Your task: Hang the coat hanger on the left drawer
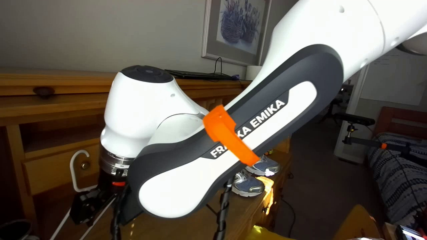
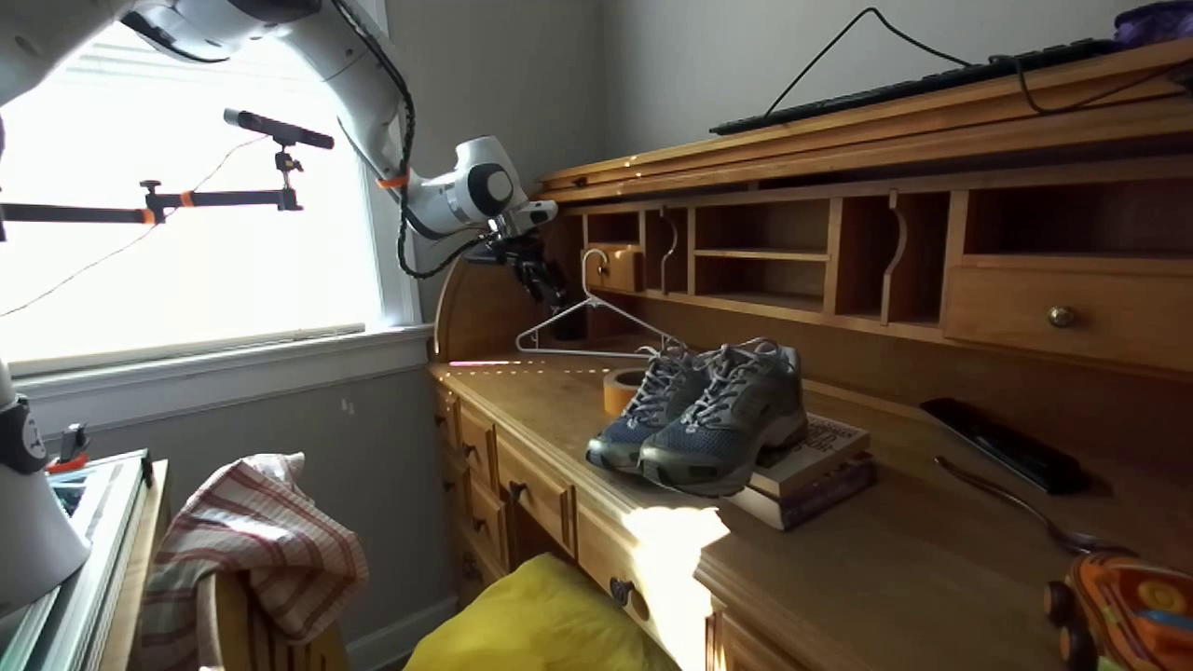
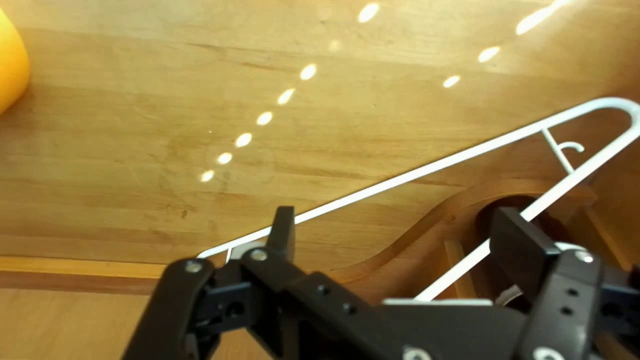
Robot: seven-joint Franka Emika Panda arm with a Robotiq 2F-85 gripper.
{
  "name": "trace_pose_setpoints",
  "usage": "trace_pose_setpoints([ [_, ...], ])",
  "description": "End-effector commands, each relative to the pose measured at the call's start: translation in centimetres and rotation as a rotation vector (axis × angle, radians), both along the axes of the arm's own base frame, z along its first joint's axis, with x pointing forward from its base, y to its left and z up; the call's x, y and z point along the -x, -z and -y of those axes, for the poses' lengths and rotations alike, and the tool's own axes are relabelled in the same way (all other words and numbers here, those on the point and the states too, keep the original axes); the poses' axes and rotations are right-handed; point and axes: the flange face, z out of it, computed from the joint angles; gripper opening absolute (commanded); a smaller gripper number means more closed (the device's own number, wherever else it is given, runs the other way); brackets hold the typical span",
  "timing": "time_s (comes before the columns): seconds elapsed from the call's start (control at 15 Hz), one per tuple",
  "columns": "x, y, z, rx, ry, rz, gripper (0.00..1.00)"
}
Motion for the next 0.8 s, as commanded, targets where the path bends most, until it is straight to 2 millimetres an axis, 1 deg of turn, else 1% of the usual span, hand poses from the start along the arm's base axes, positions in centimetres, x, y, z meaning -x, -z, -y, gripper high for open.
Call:
trace_pose_setpoints([
  [0.0,4.0,-1.9,1.1,0.068,-0.061,-0.006,1.0],
  [0.27,6.5,-3.6,1.8,0.104,-0.1,-0.017,1.0],
  [0.53,8.0,-5.1,3.8,0.118,-0.106,-0.016,1.0],
  [0.73,8.8,-5.9,5.2,0.135,-0.103,-0.012,1.0],
])
